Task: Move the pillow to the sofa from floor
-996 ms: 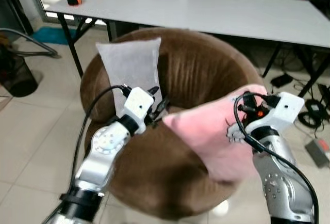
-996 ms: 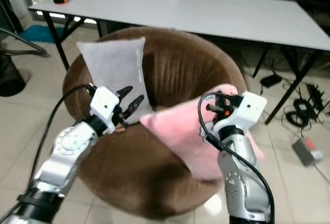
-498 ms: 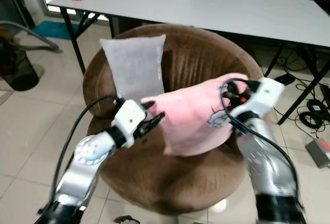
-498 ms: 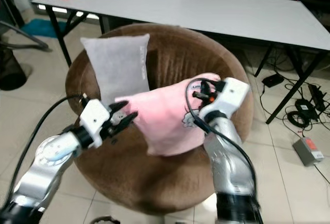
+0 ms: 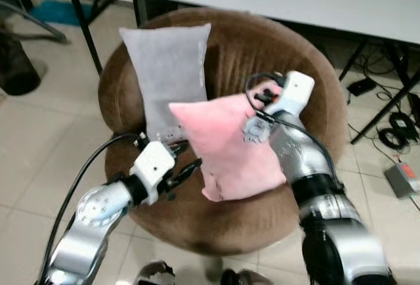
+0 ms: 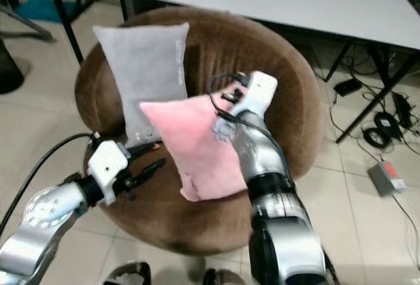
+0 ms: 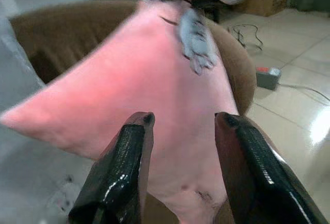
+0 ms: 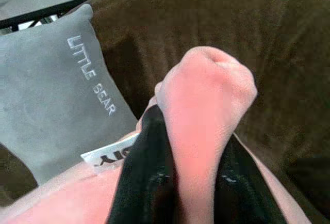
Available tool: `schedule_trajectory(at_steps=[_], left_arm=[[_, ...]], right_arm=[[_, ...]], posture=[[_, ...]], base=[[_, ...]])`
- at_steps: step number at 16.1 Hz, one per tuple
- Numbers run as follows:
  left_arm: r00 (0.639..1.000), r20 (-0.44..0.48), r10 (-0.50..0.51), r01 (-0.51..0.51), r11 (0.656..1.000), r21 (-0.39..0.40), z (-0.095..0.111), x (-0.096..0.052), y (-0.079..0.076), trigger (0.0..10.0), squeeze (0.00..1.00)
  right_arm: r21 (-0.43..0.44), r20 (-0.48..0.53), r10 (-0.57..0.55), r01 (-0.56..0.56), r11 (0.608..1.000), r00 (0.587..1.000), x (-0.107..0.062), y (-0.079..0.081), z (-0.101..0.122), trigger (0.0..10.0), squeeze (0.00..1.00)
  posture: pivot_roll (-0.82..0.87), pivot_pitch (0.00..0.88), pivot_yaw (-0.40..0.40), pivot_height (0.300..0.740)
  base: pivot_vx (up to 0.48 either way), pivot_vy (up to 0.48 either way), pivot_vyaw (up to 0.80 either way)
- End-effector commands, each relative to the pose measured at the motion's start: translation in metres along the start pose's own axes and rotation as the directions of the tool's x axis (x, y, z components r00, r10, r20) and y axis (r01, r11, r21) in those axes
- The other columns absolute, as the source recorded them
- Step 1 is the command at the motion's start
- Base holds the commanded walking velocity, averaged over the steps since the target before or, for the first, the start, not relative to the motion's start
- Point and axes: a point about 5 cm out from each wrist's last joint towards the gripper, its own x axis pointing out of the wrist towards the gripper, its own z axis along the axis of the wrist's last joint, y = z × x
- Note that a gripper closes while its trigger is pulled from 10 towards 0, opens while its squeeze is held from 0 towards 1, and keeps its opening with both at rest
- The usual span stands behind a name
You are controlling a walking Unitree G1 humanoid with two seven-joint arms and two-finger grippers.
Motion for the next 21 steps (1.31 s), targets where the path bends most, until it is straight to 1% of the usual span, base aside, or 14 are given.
schedule_trajectory(at_steps=[1,3,6,7,8,9,10,14,16,17,18,19,20,21], left_arm=[[1.0,0.005,-0.009,0.009,1.0,0.005,0.004,-0.003,-0.001,10.0,0.0],[1.0,0.003,-0.007,0.007,1.0,0.006,0.005,-0.003,-0.001,10.0,0.0],[0.999,0.031,-0.011,0.011,1.0,0.007,0.009,0.007,-0.003,10.0,0.0],[0.999,0.051,0.002,-0.002,1.0,0.014,0.012,0.015,-0.001,10.0,0.0],[0.998,0.058,0.007,-0.008,1.0,0.019,0.012,0.018,0.0,10.0,0.0],[0.995,0.084,0.053,-0.056,0.998,0.033,0.015,0.03,0.006,10.0,0.0],[0.993,0.087,0.082,-0.085,0.996,0.04,0.015,0.035,0.01,10.0,0.0],[0.99,0.093,0.109,-0.113,0.993,0.037,0.015,0.052,0.013,10.0,0.0],[0.991,0.016,0.134,-0.133,0.99,-0.053,-0.002,0.058,0.005,10.0,0.0],[0.993,0.01,0.119,-0.118,0.991,-0.059,-0.009,0.058,-0.002,10.0,0.0],[0.994,0.01,0.113,-0.112,0.992,-0.052,-0.011,0.057,-0.004,10.0,0.0],[0.995,-0.001,0.104,-0.104,0.993,-0.063,-0.017,0.056,-0.01,10.0,0.0],[0.995,-0.013,0.101,-0.101,0.992,-0.073,-0.021,0.056,-0.014,10.0,0.0],[0.996,-0.038,0.078,-0.081,0.993,-0.085,-0.03,0.057,-0.022,10.0,0.0]], right_arm=[[0.001,0.043,-0.019,0.019,1.0,0.999,0.003,-0.009,0.008,10.0,1.0],[0.015,0.056,-0.026,0.025,1.0,0.998,0.007,-0.013,0.014,10.0,1.0],[0.011,0.068,-0.039,0.038,0.999,0.997,0.011,-0.027,0.021,10.0,1.0],[0.029,0.101,-0.025,0.023,0.999,0.995,0.012,-0.029,0.028,10.0,0.0],[0.037,0.116,-0.021,0.017,0.999,0.993,0.012,-0.03,0.03,10.0,0.0],[0.059,0.206,0.031,-0.045,0.997,0.978,0.011,-0.029,0.044,10.0,0.0],[0.06,0.253,0.044,-0.061,0.996,0.966,0.009,-0.03,0.05,10.0,0.0],[0.08,0.332,0.053,-0.084,0.993,0.942,-0.001,-0.047,0.058,10.0,0.0],[-0.028,0.296,0.051,-0.044,0.999,0.954,-0.032,-0.066,0.025,10.0,0.0],[-0.107,0.247,0.03,-0.004,0.994,0.969,-0.063,-0.076,-0.002,10.0,0.0],[-0.134,0.227,0.021,0.01,0.991,0.974,-0.076,-0.08,-0.012,10.0,0.0],[-0.16,0.205,-0.018,0.051,0.986,0.979,-0.106,-0.086,-0.03,10.0,0.0],[-0.163,0.193,-0.043,0.076,0.984,0.98,-0.12,-0.088,-0.037,10.0,0.0],[-0.151,0.17,-0.119,0.145,0.978,0.978,-0.145,-0.093,-0.049,10.0,0.0]], posture=[[0.18,0.199,-0.111,0.74],[0.18,0.198,-0.113,0.74],[0.17,0.18,-0.106,0.74],[0.15,0.166,-0.095,0.74],[0.15,0.163,-0.092,0.74],[0.13,0.127,-0.073,0.74],[0.12,0.115,-0.064,0.74],[0.1,0.074,-0.047,0.74],[0.05,0.023,-0.027,0.74],[0.03,0.011,-0.02,0.74],[0.02,0.005,-0.015,0.74],[0.0,0.001,0.002,0.74],[-0.01,0.0,0.009,0.74],[-0.04,0.0,0.02,0.74]], base=[[0.0,0.0,0.0],[0.0,0.0,0.0],[0.0,0.0,0.0],[0.0,0.0,0.0],[0.0,0.0,0.0],[0.0,0.0,0.0],[0.0,0.0,0.0],[0.0,0.0,0.0],[0.0,0.0,0.0],[0.0,0.0,-0.56],[0.0,0.0,-0.8],[0.0,0.0,-0.8],[0.0,0.0,-0.8],[0.0,0.0,-0.8]])
